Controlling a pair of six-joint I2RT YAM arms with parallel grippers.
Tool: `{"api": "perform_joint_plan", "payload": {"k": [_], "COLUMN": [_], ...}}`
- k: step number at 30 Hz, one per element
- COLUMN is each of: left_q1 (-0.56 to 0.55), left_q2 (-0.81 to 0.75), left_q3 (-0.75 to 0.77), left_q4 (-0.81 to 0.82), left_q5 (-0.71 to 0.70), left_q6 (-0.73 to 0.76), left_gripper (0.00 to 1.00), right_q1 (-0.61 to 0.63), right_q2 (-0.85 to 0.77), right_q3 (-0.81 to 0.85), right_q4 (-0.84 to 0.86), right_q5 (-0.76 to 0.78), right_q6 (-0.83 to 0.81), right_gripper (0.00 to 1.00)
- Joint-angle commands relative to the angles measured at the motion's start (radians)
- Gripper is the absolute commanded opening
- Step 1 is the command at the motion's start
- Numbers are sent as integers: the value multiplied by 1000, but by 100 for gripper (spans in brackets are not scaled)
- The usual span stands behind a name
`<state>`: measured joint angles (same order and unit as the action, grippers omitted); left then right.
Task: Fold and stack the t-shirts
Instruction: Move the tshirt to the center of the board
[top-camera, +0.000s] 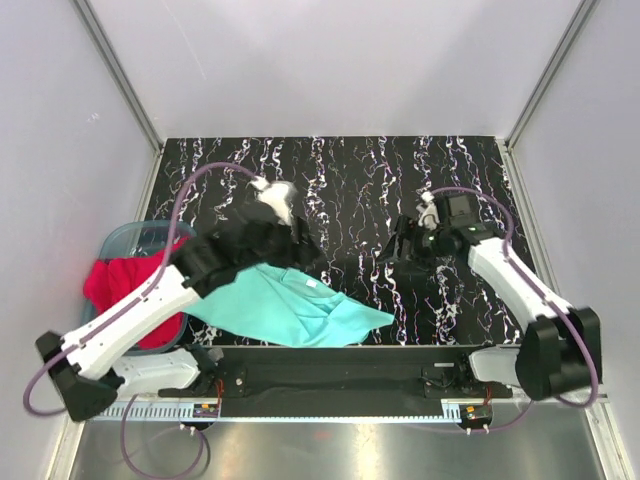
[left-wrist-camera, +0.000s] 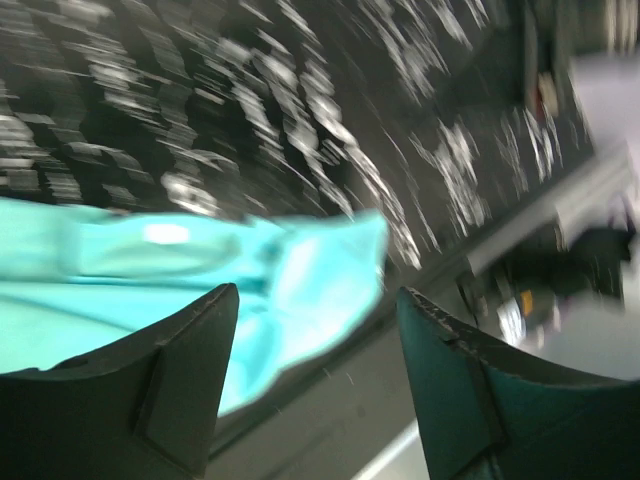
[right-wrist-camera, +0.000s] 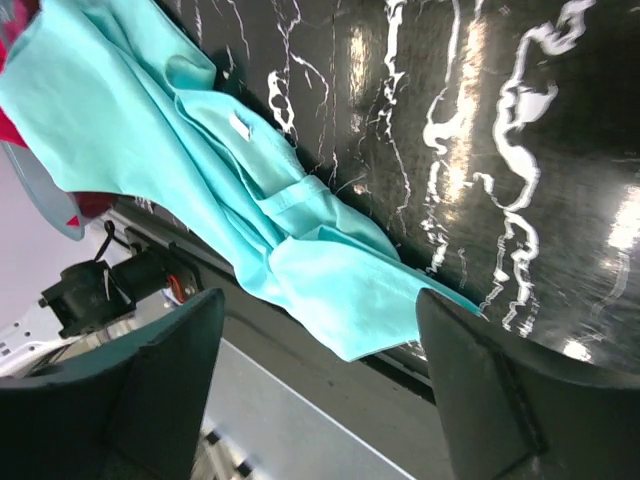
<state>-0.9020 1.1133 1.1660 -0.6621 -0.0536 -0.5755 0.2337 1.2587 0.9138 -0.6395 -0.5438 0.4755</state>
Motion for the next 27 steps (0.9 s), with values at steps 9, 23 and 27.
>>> {"api": "perform_joint_plan", "payload": {"k": [9, 23, 27], "left_q1": [319, 321, 327], "left_q2": [258, 683, 738], "left_q3": [-180, -74, -46], "left_q4": [62, 211, 205], "left_q5": [261, 113, 127], "left_q6": [175, 258, 250], "left_gripper": [67, 66, 53], "right_q1": [262, 435, 450], "right_q2": [261, 450, 495], "right_q3": [-16, 36, 79], "right_q4": [149, 196, 175], "right_q5": [-42, 113, 140], "right_q6": [104, 126, 109], "right_gripper": [72, 83, 58]}}
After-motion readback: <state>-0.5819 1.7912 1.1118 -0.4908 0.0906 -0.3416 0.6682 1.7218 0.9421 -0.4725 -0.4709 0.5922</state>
